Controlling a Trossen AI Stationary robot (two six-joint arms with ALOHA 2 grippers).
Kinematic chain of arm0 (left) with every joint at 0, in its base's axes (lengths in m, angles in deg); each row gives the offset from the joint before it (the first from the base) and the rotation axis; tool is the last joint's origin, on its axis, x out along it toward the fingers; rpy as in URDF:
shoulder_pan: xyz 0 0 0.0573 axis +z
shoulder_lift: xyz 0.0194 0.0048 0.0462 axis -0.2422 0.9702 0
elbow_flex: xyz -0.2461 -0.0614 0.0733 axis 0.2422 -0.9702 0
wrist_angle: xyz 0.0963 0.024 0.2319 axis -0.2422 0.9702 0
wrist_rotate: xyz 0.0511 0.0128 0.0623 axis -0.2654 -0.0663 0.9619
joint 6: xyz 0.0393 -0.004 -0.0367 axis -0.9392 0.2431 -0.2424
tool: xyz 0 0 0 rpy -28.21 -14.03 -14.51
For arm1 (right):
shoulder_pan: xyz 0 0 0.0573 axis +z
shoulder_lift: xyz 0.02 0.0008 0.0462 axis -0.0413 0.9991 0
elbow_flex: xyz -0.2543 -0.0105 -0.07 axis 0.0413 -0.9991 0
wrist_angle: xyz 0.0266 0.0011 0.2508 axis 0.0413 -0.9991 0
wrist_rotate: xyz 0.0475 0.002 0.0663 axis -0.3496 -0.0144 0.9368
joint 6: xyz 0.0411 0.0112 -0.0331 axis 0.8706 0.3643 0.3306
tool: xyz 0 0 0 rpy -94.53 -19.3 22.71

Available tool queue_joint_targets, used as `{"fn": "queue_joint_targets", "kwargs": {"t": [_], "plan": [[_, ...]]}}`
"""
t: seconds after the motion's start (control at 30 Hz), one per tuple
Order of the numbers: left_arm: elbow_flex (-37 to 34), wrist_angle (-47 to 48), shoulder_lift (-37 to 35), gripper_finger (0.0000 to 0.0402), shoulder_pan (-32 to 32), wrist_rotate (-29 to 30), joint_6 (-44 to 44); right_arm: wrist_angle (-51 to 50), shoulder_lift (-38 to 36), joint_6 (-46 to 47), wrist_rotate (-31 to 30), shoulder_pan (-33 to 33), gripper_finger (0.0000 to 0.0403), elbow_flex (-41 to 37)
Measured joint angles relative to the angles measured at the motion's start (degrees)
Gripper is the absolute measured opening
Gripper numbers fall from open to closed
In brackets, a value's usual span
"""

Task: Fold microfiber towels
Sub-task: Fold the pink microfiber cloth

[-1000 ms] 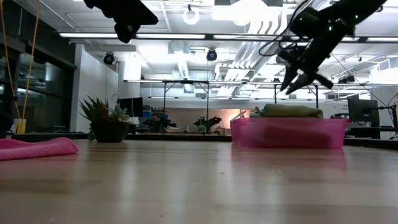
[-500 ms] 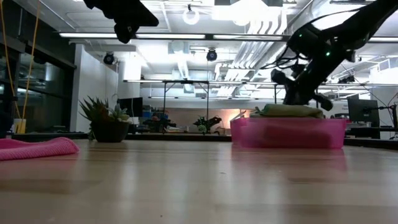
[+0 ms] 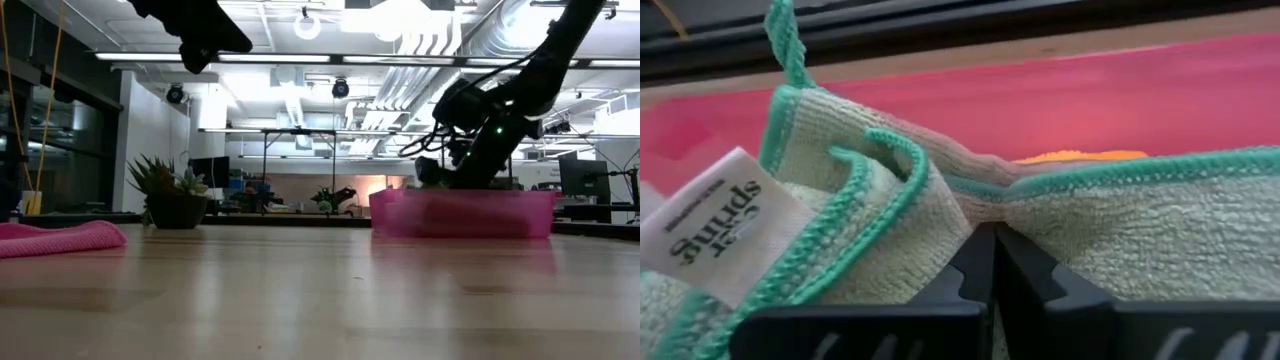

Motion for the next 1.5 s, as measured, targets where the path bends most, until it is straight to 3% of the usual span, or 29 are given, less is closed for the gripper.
{"fn": "queue_joint_targets", "kwargs": {"t": [0.17, 0.3, 0.73, 0.87, 1.03, 1.13, 1.33, 1.5], "plan": [[0.00, 0.04, 0.00, 0.0000, 0.01, 0.58, -0.01, 6.94, 3.87, -0.60, 2.78, 0.31, 0.0000, 0.11], [0.00, 0.37, 0.02, 0.0000, 0.00, 0.75, -0.02, 4.05, 2.14, -2.19, 4.73, 0.15, 0.0000, 0.85], [0.02, 0.34, 0.01, 0.0000, 0.01, 3.56, -0.02, -16.79, -21.91, -18.44, 2.23, -0.87, 0.0000, 11.39], [0.02, 0.34, 0.02, 0.0000, 0.01, 3.56, -0.02, -18.18, -30.16, -21.53, 7.73, 0.20, 0.0000, 15.72], [0.02, 0.33, 0.02, 0.0000, 0.00, 1.33, -0.04, -14.76, -37.89, -21.09, 17.21, 4.90, 0.0000, 17.57], [0.02, 0.34, -0.35, 0.0000, 0.00, -1.78, -0.04, -13.30, -40.27, -20.54, 19.38, 9.87, 0.0000, 17.51], [0.09, 0.31, -1.78, 0.0010, -0.78, -2.67, -1.26, -11.82, -39.62, -20.94, 15.20, 20.51, 0.0000, 17.44], [0.09, 0.74, -3.88, 0.0034, -1.58, -2.50, -1.66, -9.75, -37.56, -22.95, 11.00, 25.19, 0.0000, 17.44]]}}
